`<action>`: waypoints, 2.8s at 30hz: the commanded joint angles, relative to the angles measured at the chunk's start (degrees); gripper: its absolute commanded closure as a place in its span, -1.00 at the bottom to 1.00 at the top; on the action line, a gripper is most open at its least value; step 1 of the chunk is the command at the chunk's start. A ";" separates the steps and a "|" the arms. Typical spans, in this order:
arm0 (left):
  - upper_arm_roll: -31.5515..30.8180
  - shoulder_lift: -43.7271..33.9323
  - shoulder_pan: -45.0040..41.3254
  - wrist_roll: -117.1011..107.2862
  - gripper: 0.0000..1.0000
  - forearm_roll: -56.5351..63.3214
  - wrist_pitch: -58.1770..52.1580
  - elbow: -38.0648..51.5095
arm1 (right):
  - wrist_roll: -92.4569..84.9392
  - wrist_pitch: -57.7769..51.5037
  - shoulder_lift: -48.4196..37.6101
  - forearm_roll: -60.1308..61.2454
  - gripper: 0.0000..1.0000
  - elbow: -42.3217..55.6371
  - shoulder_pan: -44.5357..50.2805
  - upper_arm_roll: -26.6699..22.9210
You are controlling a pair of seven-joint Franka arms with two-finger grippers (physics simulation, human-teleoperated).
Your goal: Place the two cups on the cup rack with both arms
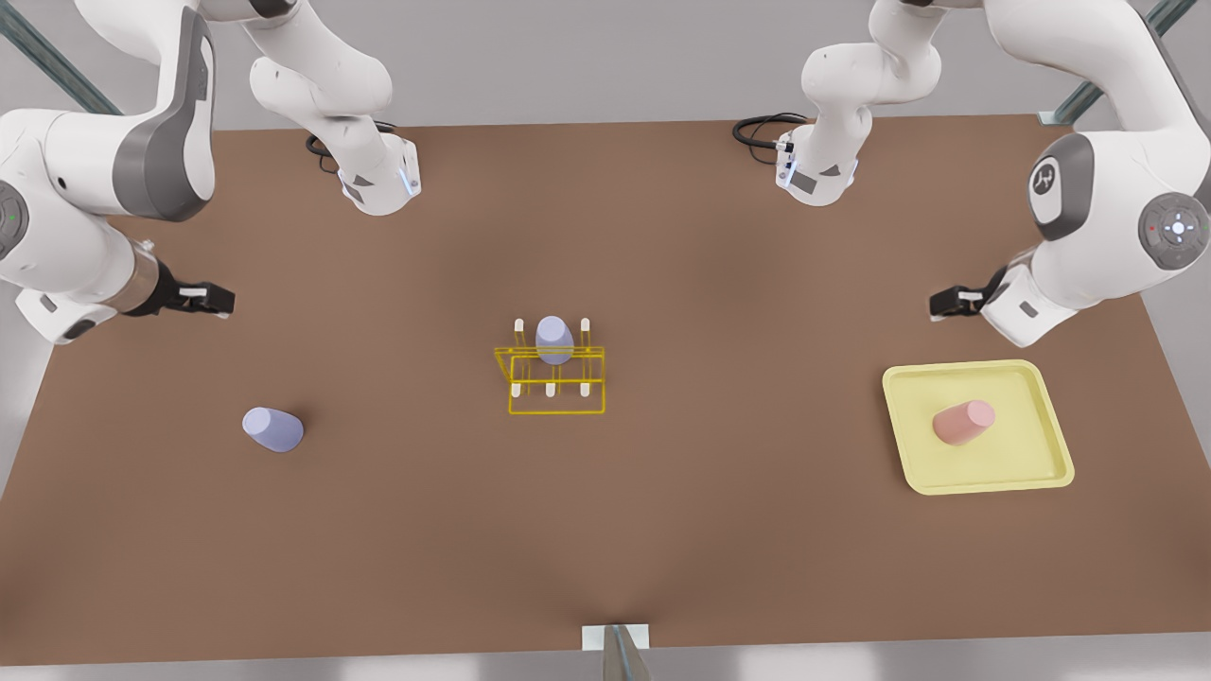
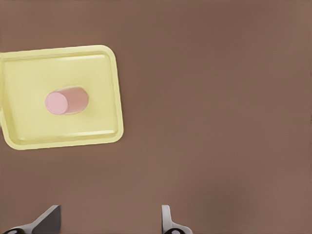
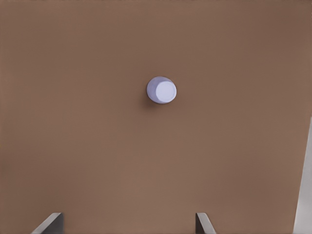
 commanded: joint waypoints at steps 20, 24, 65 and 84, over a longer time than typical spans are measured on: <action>3.43 26.66 10.45 24.47 -1.00 0.38 36.14 -1.67 | -17.65 46.04 21.76 9.94 -1.00 -11.18 -7.20 0.26; 3.43 27.36 11.32 24.47 -1.00 0.38 36.58 -2.99 | -19.85 46.48 24.22 10.03 -1.00 -11.62 -9.84 0.08; 3.43 31.06 12.47 24.03 -0.71 0.12 45.81 -8.70 | -28.82 60.45 21.85 9.33 -1.00 -32.28 -12.56 -0.27; 2.81 17.17 -2.65 -2.95 -0.68 -0.67 27.71 -7.47 | -28.73 61.68 22.99 9.85 -0.68 -31.93 -12.56 -0.18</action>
